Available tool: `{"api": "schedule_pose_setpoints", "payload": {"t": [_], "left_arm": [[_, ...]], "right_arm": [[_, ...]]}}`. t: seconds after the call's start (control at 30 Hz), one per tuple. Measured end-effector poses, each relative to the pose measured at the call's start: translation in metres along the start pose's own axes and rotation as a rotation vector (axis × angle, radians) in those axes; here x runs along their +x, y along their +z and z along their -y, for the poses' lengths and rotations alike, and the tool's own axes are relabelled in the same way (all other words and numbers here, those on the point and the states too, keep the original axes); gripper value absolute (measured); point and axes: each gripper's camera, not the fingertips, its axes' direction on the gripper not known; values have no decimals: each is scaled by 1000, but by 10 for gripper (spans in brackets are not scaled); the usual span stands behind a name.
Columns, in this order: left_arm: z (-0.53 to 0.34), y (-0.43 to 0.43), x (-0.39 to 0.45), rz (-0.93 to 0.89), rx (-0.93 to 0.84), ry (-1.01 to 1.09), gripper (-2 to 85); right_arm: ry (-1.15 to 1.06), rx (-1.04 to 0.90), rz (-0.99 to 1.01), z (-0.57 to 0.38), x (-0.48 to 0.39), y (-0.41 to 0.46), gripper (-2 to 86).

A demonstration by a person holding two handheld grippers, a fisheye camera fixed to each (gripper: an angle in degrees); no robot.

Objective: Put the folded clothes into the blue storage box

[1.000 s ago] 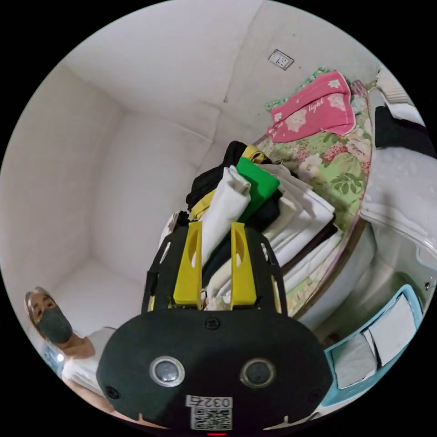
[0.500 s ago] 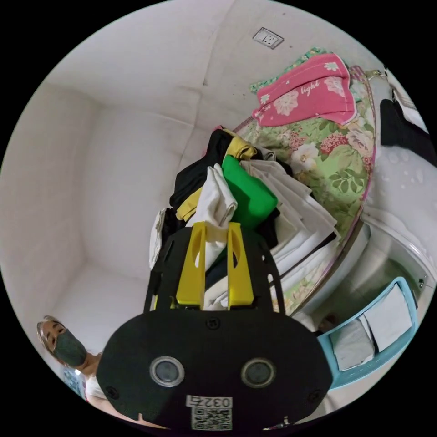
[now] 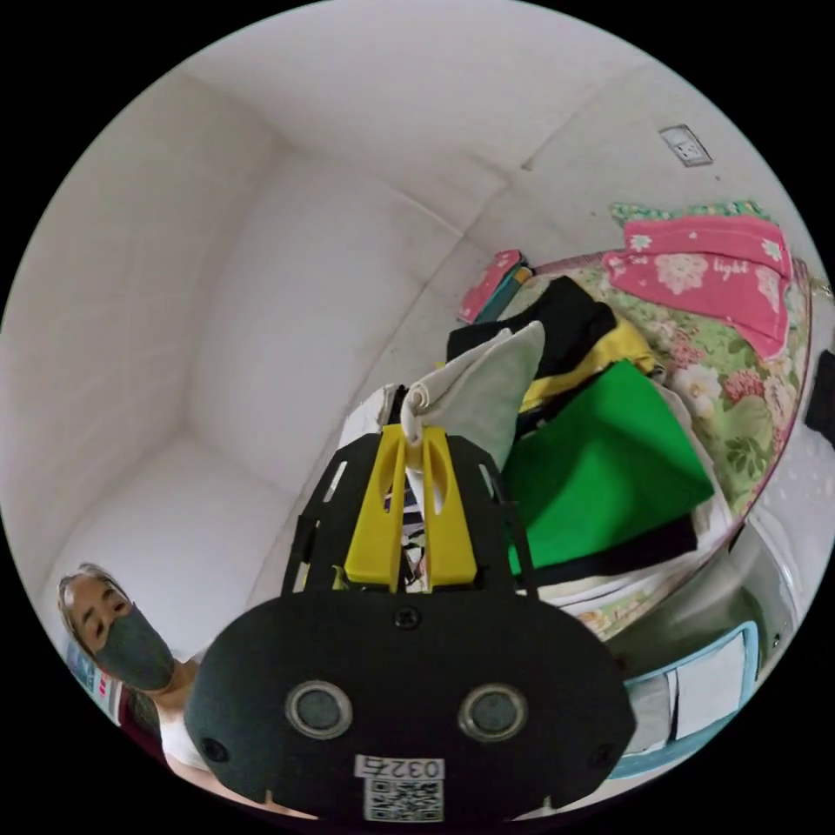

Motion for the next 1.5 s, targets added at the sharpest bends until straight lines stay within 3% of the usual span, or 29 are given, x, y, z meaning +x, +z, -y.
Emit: {"api": "schedule_pose_setpoints", "payload": {"t": [0.17, 0.43, 0.57, 0.93, 1.1, 1.23, 1.37, 1.5], "left_arm": [[13, -16, -1, -94, 159, -103, 142], [20, 6, -20, -373, 217, -336, 148], [14, 41, -18, -441, 110, -420, 165], [-17, 108, -18, -688, 38, -466, 153], [-18, 145, -26, -526, -192, -534, 65], [-33, 171, -45, -414, -401, -610, 9], [-47, 184, -54, -56, -707, -521, 1], [-71, 215, -68, 217, -1014, -394, -2]], "right_arm": [[-56, 49, 76, -6, -34, -12, 25], [-48, 151, 186, -24, -51, -57, 23], [-73, 274, 198, -34, -58, -104, 20], [-3, 534, 112, -73, -22, -240, 17], [53, 618, 86, -105, 16, -295, 21], [140, 687, -108, -151, 57, -347, 24], [389, 617, -352, -213, 127, -373, 22], [685, 526, -386, -276, 206, -370, 12]]}}
